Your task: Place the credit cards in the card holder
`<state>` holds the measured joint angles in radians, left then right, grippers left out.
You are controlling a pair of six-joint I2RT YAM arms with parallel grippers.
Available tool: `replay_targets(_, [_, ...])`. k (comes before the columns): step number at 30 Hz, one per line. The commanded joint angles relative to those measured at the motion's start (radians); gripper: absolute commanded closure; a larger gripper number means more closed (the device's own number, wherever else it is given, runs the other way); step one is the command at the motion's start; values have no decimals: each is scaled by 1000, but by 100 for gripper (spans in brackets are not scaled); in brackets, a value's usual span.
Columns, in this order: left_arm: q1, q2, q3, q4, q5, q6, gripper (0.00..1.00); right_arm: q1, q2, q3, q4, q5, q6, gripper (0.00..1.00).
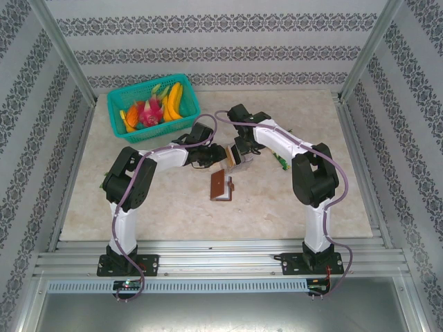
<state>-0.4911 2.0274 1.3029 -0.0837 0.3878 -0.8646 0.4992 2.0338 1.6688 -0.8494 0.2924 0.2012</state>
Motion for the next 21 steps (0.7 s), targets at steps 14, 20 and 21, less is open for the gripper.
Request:
replay_targets(14, [-4,-3,-21,-55,-37,5,66,3,-17,42,-51,21,-20,66])
replay_targets(20, [-4,-6,-24,-54,-37,4,66,4,-21,44,-52,17,-22,71])
replay_targets(21, [-5,-6,-24,-53,-37,4,66,6,-23,45,-52,10,-25,78])
